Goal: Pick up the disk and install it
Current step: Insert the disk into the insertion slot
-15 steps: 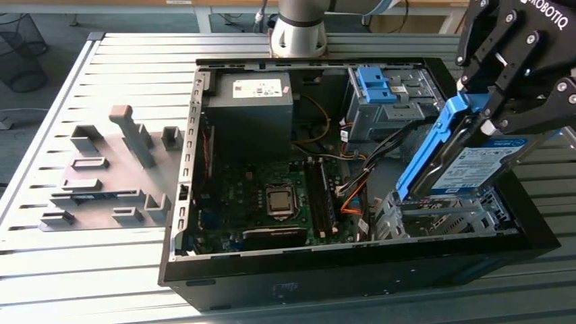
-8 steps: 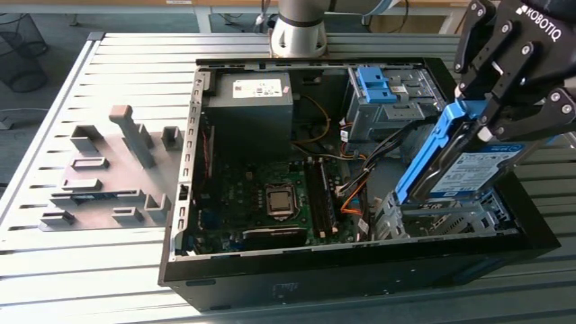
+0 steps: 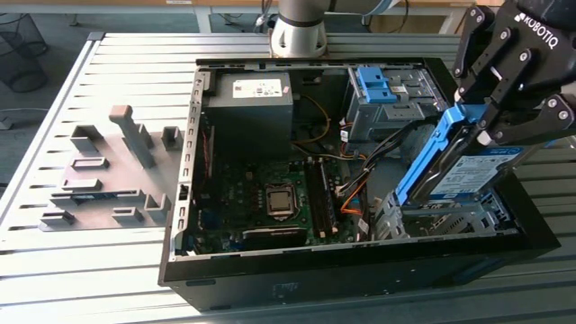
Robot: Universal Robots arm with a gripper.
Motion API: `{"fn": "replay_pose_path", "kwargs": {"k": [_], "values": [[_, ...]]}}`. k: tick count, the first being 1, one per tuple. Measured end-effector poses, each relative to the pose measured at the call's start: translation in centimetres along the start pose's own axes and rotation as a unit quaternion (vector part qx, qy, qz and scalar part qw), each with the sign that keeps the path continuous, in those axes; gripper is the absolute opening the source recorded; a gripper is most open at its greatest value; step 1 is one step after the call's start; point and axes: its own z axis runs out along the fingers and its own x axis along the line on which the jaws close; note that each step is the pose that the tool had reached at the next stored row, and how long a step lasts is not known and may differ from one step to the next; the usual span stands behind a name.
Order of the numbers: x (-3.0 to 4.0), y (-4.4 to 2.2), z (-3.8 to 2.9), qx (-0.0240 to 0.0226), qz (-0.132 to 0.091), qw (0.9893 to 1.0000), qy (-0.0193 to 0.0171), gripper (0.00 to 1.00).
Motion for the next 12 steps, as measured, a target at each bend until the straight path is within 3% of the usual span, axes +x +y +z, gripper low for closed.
{"fn": "replay_pose_path", "kwargs": {"k": [12], "values": [[0.0, -0.04, 0.58, 0.0, 0.0, 1.0, -0.0001, 0.36]]}}
